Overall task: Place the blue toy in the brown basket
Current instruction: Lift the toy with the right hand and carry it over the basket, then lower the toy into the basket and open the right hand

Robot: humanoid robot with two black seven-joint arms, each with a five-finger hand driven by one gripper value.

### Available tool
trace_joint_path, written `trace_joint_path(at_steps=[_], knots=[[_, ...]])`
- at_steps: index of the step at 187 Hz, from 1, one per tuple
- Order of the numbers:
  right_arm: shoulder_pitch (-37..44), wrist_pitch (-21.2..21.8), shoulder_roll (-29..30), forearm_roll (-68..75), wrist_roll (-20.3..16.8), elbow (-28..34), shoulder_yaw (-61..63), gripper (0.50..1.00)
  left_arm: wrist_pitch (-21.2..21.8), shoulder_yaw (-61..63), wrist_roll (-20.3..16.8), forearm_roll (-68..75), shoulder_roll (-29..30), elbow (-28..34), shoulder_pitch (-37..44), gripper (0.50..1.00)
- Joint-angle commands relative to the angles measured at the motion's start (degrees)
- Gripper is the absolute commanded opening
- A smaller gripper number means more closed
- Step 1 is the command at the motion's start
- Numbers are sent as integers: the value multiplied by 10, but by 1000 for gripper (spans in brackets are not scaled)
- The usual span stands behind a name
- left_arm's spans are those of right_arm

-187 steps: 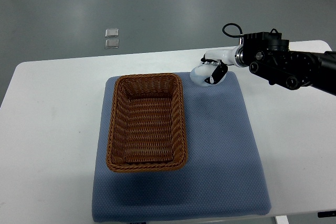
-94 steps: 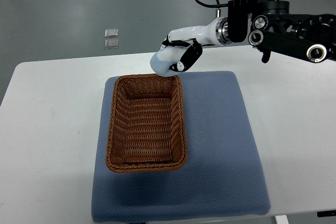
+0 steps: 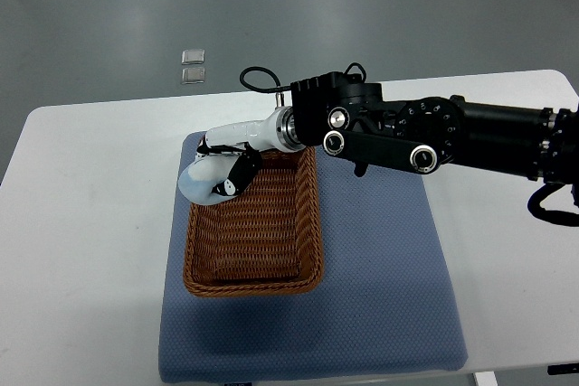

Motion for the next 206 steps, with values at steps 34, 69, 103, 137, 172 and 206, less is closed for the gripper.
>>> trace_joint_path(at_steps=[34,69,103,137,172,206], knots=[[-27,-23,9,-16,1,-23,-13,500,0,0,-1,0,0,1,0,1000],[-28,-30,9,-34,1,-32,-28,523,-1,1,0,0,0,-1,0,1000],[-35,-29,9,-38,1,-37,-42,615,0,1,0,0,0,-1,0,1000],[-48,-29,9,-38,5,-38,-42,754,0,1,0,0,0,-1,0,1000],[-49,-28,9,-38,8,-38,-42,809,0,1,0,0,0,1,0,1000],[-43,-23,9,-29,10,-38,-33,848,0,1,0,0,0,1,0,1000]])
